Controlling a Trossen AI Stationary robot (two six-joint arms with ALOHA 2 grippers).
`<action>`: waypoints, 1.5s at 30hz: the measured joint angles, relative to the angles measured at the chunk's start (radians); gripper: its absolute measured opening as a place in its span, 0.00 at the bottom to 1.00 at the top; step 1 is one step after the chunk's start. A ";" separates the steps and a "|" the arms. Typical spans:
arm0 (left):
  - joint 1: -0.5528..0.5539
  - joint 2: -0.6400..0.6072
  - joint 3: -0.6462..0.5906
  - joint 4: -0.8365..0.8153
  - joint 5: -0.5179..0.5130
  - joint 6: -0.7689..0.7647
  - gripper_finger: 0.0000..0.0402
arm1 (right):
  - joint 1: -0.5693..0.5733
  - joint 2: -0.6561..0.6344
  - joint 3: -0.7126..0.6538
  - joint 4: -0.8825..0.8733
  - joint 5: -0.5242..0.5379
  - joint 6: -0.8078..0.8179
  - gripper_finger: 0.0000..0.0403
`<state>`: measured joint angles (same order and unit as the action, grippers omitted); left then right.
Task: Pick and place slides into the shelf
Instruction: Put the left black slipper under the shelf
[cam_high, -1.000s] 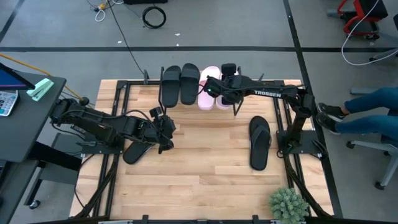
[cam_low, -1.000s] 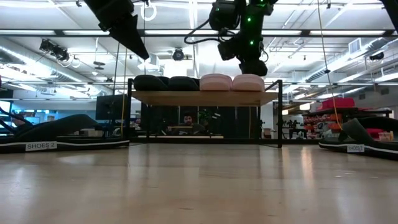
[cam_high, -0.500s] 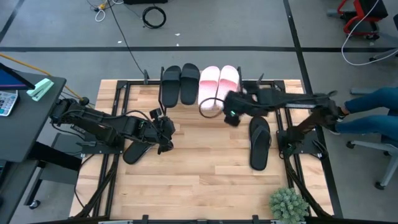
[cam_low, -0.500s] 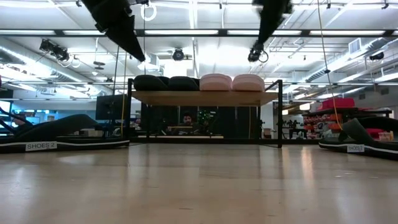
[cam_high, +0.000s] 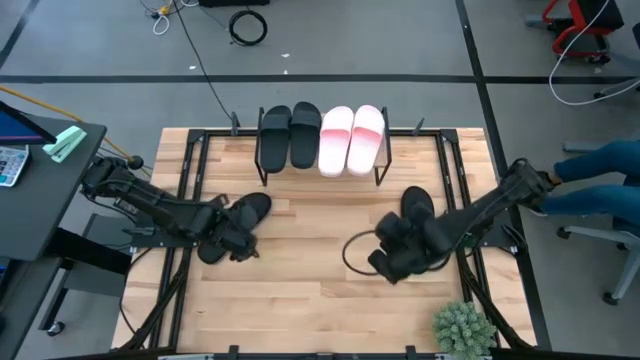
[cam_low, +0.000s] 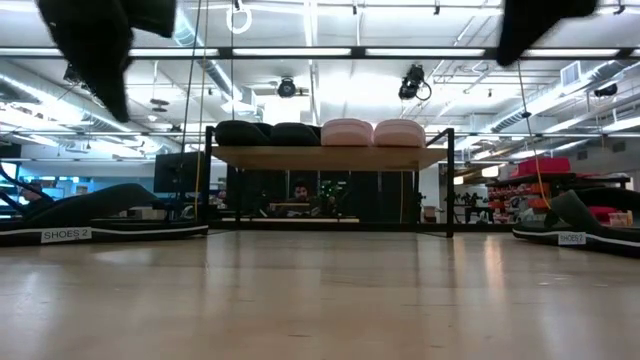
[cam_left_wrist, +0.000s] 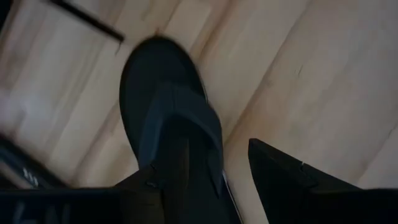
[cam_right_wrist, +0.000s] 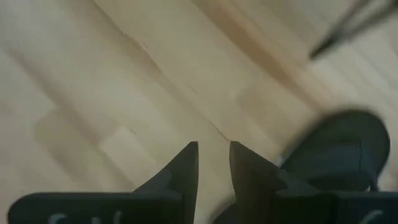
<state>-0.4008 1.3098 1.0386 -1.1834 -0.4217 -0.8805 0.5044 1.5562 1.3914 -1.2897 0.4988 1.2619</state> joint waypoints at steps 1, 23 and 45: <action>-0.021 0.000 0.000 -0.016 0.000 -0.045 0.43 | 0.014 0.007 -0.036 0.001 -0.001 0.048 0.24; -0.147 0.000 -0.346 0.267 -0.123 -0.355 0.43 | 0.127 0.006 -0.277 0.013 0.118 0.431 0.24; -0.048 0.000 -0.482 0.522 -0.153 -0.285 0.35 | 0.127 0.006 -0.276 0.014 0.127 0.391 0.24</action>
<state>-0.4484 1.3094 0.5564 -0.6610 -0.5749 -1.1652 0.6313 1.5623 1.1152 -1.2757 0.6257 1.6531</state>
